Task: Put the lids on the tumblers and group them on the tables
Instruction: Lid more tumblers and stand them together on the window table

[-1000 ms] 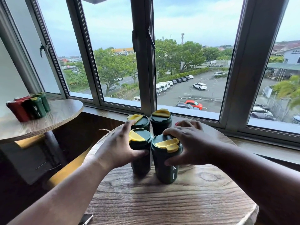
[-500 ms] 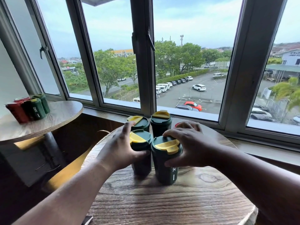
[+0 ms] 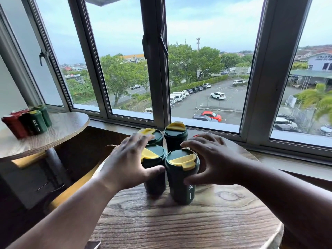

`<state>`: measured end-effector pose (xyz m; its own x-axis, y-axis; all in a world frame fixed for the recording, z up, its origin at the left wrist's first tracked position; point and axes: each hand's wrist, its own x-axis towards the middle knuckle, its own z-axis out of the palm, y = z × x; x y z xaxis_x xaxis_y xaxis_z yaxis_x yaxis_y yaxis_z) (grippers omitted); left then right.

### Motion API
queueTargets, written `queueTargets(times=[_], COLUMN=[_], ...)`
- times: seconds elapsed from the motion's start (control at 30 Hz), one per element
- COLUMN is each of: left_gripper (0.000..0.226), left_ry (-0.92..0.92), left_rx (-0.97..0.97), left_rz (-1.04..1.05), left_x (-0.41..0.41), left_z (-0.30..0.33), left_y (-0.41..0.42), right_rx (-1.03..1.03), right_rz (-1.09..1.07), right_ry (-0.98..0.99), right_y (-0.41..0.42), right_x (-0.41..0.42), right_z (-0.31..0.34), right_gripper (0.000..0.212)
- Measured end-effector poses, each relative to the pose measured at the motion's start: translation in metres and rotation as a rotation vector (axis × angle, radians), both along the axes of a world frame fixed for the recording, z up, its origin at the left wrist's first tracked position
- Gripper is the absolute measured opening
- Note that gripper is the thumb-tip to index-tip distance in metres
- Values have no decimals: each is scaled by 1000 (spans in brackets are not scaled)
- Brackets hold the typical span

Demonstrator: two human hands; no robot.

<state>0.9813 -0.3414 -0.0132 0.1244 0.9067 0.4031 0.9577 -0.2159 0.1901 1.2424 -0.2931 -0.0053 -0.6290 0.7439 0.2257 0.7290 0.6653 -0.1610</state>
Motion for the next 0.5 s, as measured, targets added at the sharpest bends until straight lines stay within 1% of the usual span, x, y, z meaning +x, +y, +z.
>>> queueTargets(times=[0.03,0.1,0.17,0.23,0.3,0.33,0.4,0.43,0.5], left_gripper=[83,67,63,74,89,93,97,98,98], left_ry=[4,-2,16,104,213,235,241,250,268], left_rx=[34,75,48,-39,-99,-120,-156,-159,-152], left_rz=[-43,-132,-211,-241,-228,-226,-229,-229,-215], left_x=[1,5,11,18,25,29,39,43,48], left_z=[3,11,16,19,18,18,20,21,24], left_y=[-1,-3,-3,-2,1,3,2,2,2], right_rx=[-3,-42,-81,-139,-239,-323,-529,-623,-727], right_rz=[6,4,-46,-148,-221,-229,-196,-164,-121], right_ry=[55,253,492,661,726,732,730,751,832], right_y=[0,5,17,30,43,48,57,60,64], right_x=[4,15,26,34,40,43,47,48,46], right_z=[1,0,-5,-11,-18,-22,-31,-37,-47], right_gripper=[95,79,68,74,85,91,104,107,106])
